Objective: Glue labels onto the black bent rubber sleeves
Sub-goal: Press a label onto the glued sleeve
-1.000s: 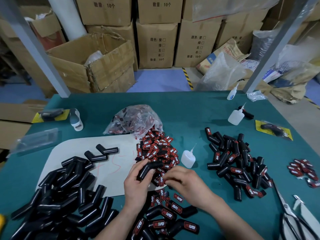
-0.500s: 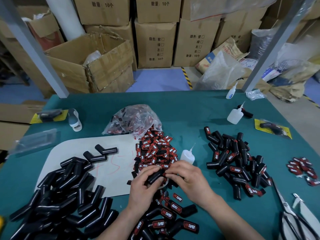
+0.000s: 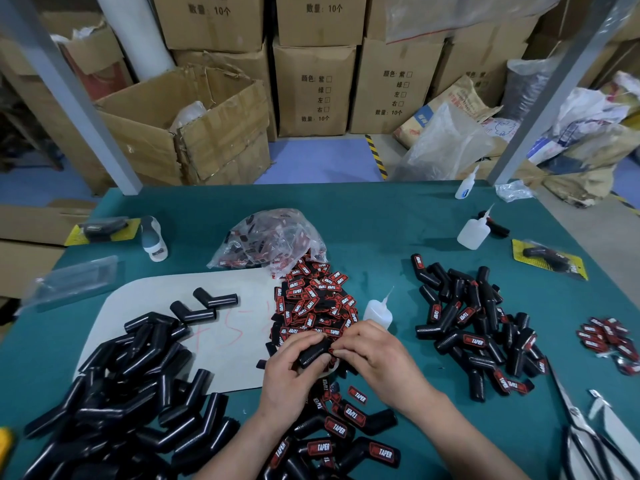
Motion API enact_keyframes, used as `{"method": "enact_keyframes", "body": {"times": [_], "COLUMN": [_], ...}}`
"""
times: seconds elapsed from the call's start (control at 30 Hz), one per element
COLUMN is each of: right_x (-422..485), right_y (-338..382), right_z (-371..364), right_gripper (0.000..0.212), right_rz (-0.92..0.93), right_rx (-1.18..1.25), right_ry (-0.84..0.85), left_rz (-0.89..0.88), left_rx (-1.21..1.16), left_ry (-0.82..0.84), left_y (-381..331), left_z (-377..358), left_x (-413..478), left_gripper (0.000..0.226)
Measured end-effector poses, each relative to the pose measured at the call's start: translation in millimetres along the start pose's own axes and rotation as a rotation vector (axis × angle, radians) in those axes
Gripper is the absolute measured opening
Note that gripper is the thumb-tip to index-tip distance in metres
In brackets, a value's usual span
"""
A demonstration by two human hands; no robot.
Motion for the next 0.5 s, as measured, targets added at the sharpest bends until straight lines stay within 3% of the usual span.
{"method": "enact_keyframes", "body": {"times": [0.5], "right_x": [1.4], "right_y": [6.0], "right_z": [2.8], "right_gripper": [0.011], "right_rz": [0.023], "right_rx": [-0.085], "right_ry": [-0.018], "left_rz": [-0.008], "left_rx": [-0.025], "left_ry": [0.008], "left_y": [1.0], "left_z": [-1.0], "left_x": [-2.2], "left_gripper": [0.029]}}
Point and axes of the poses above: each hand's wrist, its own x-axis towards the middle knuckle, its own z-axis out of the back of the hand, y = z × x, the point moved 5 cm from there along x, towards the middle knuckle, and after that the axes turned 6 degrees about -x, right-handed, at the moved point
